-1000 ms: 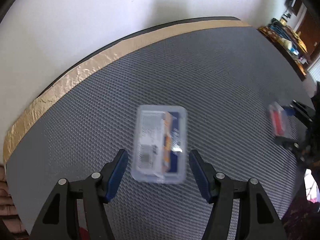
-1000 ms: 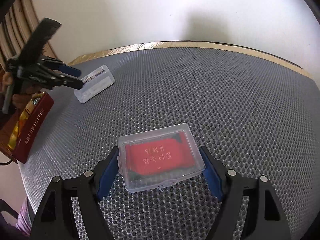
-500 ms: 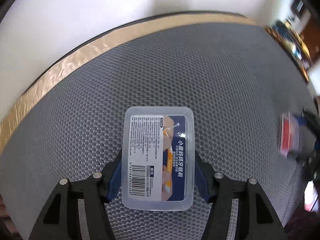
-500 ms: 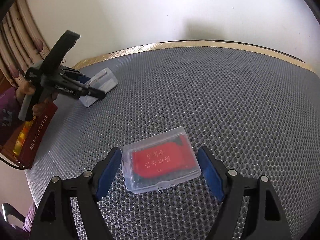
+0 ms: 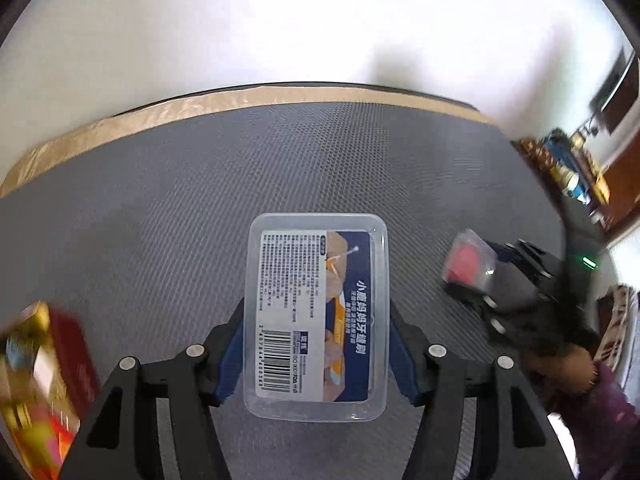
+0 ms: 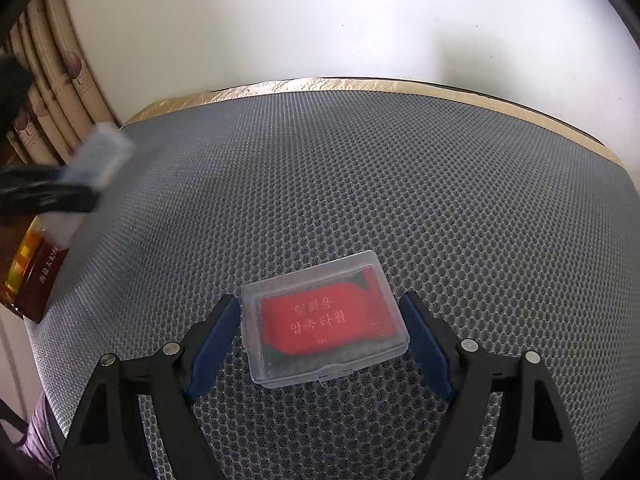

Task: Organize rigid objects
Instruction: 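Carry both clear boxes toward the tin with the left and right tools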

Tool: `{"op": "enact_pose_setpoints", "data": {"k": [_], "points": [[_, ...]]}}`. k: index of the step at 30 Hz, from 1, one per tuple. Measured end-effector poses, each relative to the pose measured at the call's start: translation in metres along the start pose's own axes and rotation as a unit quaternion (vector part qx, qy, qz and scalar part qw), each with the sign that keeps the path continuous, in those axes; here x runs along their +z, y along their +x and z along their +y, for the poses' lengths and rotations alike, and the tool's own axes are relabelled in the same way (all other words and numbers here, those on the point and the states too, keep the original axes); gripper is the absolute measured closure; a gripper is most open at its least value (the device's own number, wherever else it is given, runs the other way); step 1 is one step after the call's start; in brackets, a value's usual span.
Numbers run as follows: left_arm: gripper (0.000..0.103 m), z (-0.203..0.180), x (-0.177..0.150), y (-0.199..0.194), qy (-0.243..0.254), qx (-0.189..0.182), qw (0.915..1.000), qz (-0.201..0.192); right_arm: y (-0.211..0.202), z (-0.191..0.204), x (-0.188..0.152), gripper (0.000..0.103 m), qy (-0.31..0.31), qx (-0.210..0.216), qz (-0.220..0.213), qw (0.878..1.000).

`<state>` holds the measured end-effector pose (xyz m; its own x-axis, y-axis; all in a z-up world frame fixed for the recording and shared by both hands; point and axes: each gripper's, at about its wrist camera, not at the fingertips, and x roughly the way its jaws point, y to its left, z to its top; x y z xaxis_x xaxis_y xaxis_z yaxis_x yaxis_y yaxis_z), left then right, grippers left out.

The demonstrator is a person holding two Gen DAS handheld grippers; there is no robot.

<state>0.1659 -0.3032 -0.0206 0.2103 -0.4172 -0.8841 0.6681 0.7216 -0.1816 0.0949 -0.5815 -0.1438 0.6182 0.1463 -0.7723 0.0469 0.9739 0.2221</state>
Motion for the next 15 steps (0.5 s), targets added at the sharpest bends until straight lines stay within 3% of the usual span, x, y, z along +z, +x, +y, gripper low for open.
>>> {"op": "enact_pose_setpoints", "data": {"k": [4,9,15], "points": [[0.040,-0.004,-0.031,-0.039,-0.022,0.016,0.9995,-0.014,0.003,0.009,-0.001,0.023,-0.012,-0.017,0.002,1.000],[0.040,0.031,-0.083,-0.092,-0.095,0.037,0.9942,-0.035,0.008,0.019,-0.002,0.023,-0.025,-0.036,0.006,0.999],[0.040,0.100,-0.144,-0.134,-0.195,0.100,0.9744,-0.050,0.017,0.033,-0.003,0.023,-0.038,-0.055,0.010,0.998]]}}
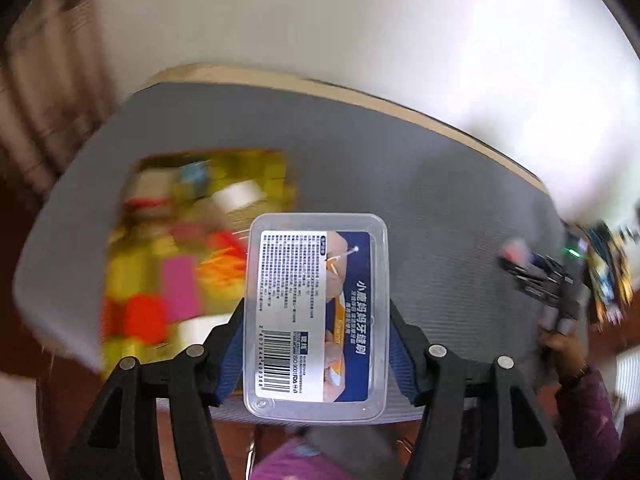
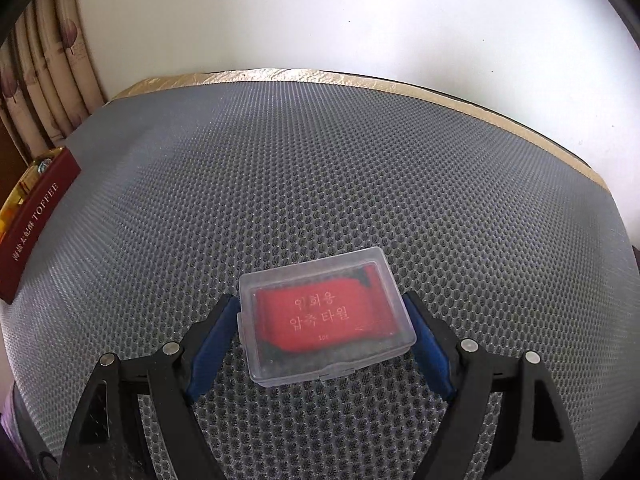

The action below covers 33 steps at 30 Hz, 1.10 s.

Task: Organize rigid objects
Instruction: 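Carry both clear boxes toward the tin with the left and right tools, then lower the blue-label box into the tin and open the left tool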

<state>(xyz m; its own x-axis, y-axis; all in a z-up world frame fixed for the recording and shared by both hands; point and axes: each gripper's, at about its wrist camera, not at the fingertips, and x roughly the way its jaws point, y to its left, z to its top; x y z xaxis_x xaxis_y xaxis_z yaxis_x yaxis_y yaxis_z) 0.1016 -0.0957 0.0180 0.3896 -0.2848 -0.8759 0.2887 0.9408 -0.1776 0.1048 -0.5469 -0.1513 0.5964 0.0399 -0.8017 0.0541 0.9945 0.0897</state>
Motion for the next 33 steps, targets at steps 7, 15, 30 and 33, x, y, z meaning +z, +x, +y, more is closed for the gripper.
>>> {"op": "enact_pose_setpoints", "data": {"k": [7,15,30,33], "points": [[0.040,0.073,-0.009,0.017,-0.061,0.069,0.9957,0.000,0.003,0.010,-0.001,0.024,-0.001,-0.008,0.000,1.000],[0.040,0.079,0.008,0.039,-0.073,0.047,0.9961,-0.011,0.007,0.013,-0.004,0.023,-0.002,-0.011,0.000,1.000],[0.039,0.082,0.039,0.064,-0.067,0.158,0.9844,-0.035,0.007,0.010,-0.002,0.022,-0.003,-0.010,0.000,1.000],[0.039,0.078,0.025,0.033,-0.083,0.154,0.9816,-0.077,0.008,0.011,-0.002,0.021,-0.002,-0.009,0.001,1.000]]}}
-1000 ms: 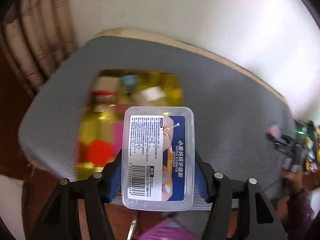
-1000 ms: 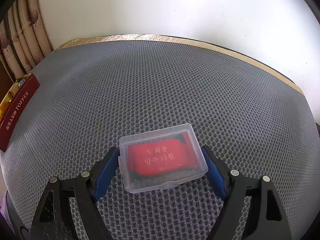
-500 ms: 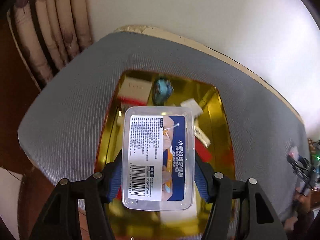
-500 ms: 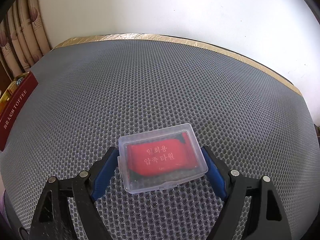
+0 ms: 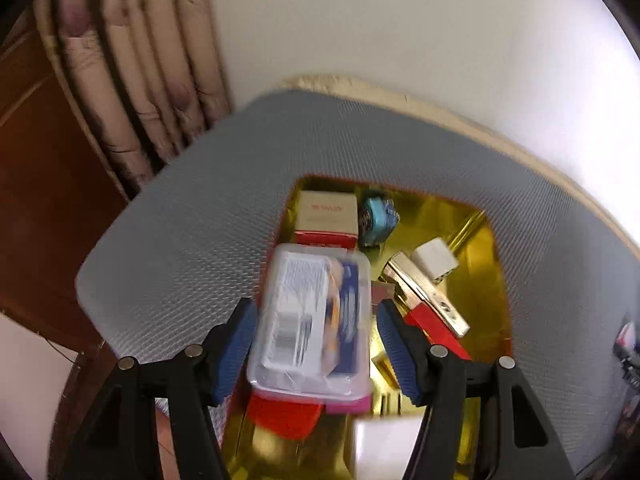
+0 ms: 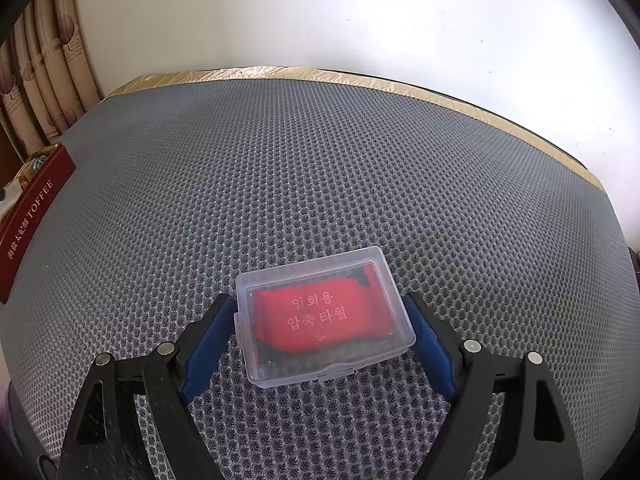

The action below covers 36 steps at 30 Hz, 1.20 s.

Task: Organize rigid objects
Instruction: 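Lower the blue-label box into the tin and open the left tool, then lower the red-card case onto the items in the tin with the right tool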

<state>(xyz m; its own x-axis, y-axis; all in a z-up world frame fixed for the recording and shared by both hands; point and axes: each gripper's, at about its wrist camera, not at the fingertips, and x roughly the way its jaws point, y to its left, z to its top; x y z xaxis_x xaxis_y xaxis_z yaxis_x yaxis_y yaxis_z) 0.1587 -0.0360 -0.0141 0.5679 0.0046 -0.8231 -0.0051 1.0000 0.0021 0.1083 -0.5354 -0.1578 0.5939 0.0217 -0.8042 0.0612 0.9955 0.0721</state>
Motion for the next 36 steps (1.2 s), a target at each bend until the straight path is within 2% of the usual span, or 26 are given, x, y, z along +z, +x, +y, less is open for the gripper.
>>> {"op": "enact_pose_setpoints", "data": {"k": [2,6,9,14,20,25,28,30,36], "points": [[0.039,0.008,-0.013,-0.027,-0.019,-0.031,0.9989,-0.030,0.000,0.000,0.000,0.021,0.001,0.000,0.001,1.000],[0.038,0.017,-0.043,-0.057,-0.032,-0.053,0.9971,-0.045,0.001,0.000,0.001,0.022,0.002,-0.002,0.006,1.000],[0.038,0.019,-0.067,-0.062,-0.029,-0.050,0.9978,-0.032,0.000,0.002,0.001,0.030,0.005,-0.004,0.009,1.000],[0.038,0.018,-0.091,-0.069,-0.030,-0.055,0.9978,-0.020,-0.007,0.009,-0.004,0.030,0.015,-0.001,0.012,1.000],[0.038,0.022,-0.095,-0.079,-0.048,-0.051,0.9965,-0.046,-0.037,0.035,0.003,0.030,0.018,0.037,-0.006,0.999],[0.038,0.034,-0.092,-0.066,-0.073,-0.076,0.9941,-0.024,-0.077,0.112,0.032,0.030,-0.028,0.123,-0.041,0.991],[0.038,0.035,-0.091,-0.061,-0.074,-0.078,0.9941,-0.016,-0.089,0.179,0.052,0.030,-0.075,0.183,-0.048,0.979],[0.038,0.034,-0.091,-0.059,-0.067,-0.071,0.9952,-0.012,-0.083,0.219,0.063,0.030,-0.103,0.216,-0.043,0.970],[0.038,0.032,-0.091,-0.059,-0.045,-0.056,0.9973,-0.019,-0.049,0.327,0.070,0.030,-0.165,0.256,-0.005,0.953]]}}
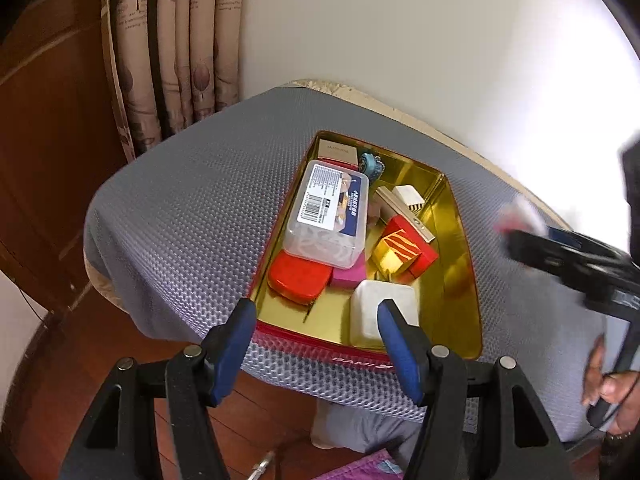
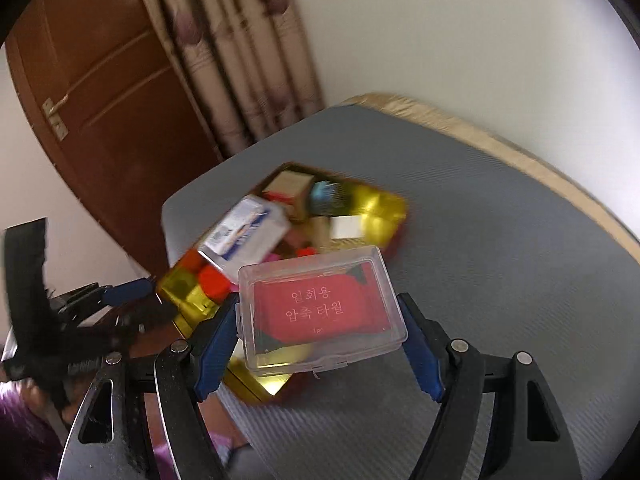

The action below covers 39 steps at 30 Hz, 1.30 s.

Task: Organize rigid objects
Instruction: 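Lower the red-card case onto the items in the tin with the right tool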

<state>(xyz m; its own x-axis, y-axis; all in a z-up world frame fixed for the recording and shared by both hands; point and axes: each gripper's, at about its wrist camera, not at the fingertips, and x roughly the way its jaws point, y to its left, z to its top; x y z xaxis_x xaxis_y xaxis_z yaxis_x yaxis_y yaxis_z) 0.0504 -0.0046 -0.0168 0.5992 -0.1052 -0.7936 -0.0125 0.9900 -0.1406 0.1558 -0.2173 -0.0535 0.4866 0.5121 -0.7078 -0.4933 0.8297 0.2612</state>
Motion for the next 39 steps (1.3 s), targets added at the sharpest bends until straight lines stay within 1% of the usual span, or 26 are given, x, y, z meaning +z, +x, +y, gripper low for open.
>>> {"op": "enact_pose_setpoints", "data": {"k": [5,9,15,26,36,39], "points": [[0.038,-0.004,0.000,0.003,0.022,0.013,0.9997,0.001,0.033,0.016,0.005,0.030,-0.015,-0.006,0.019,1.000],[0.038,-0.008,-0.001,0.006,0.041,0.032,0.9986,0.006,0.044,0.018,0.011,0.030,-0.018,-0.006,0.025,1.000],[0.038,-0.008,-0.001,0.010,0.049,0.038,0.9980,0.014,0.055,0.018,0.016,0.030,-0.016,-0.008,0.032,0.999],[0.038,-0.007,-0.001,0.016,0.053,0.045,0.9972,0.028,0.065,0.020,0.009,0.030,-0.018,-0.013,0.048,0.999],[0.038,-0.009,-0.002,0.018,0.064,0.058,0.9956,0.037,0.061,0.025,0.000,0.030,-0.024,-0.018,0.049,0.998],[0.038,-0.009,-0.002,0.018,0.066,0.059,0.9954,0.037,0.058,0.026,-0.004,0.030,-0.031,-0.028,0.049,0.998]]}}
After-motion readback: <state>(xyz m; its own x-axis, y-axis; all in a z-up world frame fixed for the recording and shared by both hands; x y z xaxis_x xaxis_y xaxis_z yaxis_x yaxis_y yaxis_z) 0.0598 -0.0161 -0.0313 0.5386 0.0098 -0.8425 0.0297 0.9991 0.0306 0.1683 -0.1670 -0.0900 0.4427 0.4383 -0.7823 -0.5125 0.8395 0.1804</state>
